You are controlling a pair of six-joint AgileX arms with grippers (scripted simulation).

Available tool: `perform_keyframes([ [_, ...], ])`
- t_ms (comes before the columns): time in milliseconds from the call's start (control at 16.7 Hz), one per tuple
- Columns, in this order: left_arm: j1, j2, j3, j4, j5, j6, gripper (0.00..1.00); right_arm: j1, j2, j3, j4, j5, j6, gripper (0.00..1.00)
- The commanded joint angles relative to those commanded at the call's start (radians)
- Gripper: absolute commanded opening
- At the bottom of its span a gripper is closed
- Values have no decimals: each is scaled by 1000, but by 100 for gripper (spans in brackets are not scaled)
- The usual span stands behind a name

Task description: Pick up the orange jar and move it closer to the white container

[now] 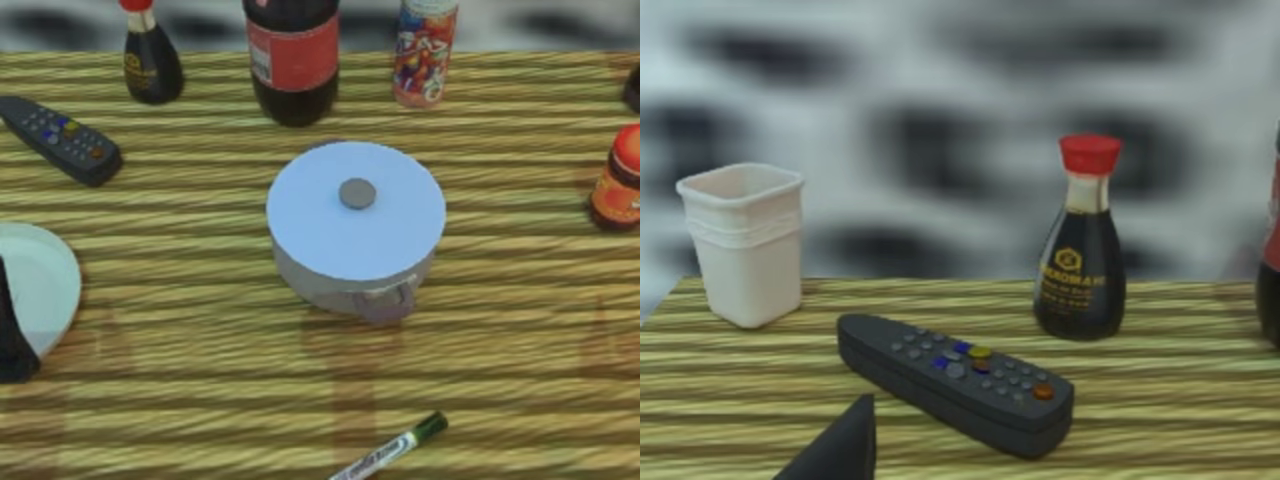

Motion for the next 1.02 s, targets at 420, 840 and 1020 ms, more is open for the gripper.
perform_keyframes([
  [420, 0, 0, 0, 0, 0, 0, 100, 3, 153, 146, -125, -2, -65, 100],
  [840, 0, 0, 0, 0, 0, 0, 100, 1, 782, 729, -506, 3, -291, 100],
  [1020, 0, 0, 0, 0, 0, 0, 100, 1, 1132, 1063, -683, 5, -408, 100],
])
